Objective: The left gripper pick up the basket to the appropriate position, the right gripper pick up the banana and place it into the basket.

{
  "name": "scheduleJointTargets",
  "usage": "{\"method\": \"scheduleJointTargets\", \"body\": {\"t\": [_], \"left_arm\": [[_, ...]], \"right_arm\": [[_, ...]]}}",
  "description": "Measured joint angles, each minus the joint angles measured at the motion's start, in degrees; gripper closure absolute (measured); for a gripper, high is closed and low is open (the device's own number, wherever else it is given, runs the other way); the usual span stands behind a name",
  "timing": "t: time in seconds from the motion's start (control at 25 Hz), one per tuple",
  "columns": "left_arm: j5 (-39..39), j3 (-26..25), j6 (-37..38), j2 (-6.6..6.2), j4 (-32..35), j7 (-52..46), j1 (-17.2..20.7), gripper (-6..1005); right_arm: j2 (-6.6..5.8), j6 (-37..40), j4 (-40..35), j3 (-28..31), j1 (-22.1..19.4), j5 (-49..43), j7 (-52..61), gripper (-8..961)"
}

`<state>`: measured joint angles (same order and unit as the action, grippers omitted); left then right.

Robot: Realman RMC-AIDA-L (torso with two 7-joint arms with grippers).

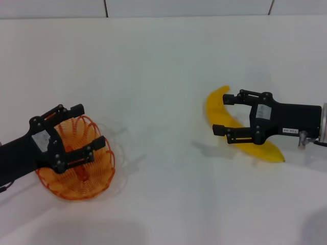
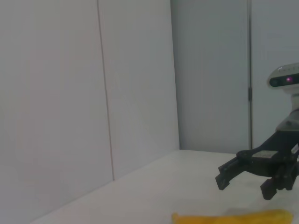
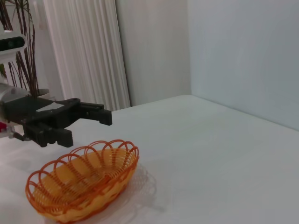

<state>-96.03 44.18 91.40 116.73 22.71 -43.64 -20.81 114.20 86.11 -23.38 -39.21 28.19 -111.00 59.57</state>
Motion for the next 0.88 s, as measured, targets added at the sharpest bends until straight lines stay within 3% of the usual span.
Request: {"method": "scheduleJointTargets", "body": {"t": [0.6,0.76,0.88], "left_arm": [[-1.0,-0.3,0.0,-0.13,0.0,-0.3,0.0,123],[-0.8,-5.6,0.0,-0.15,0.7,-3.9,-0.2,123],[-1.2,-11.4,-2.0,-0.39,3.0,-13.9,-1.6,122]], "right_arm": [[-0.04,0.0,-0.1,0.2,-0.1,0.2,0.0,57],[-0.04,0.0,-0.1,0.4,-0.1,0.2,-0.1,57],[-0.04,0.0,-0.2,0.4,-0.1,0.2,0.0,57]]}}
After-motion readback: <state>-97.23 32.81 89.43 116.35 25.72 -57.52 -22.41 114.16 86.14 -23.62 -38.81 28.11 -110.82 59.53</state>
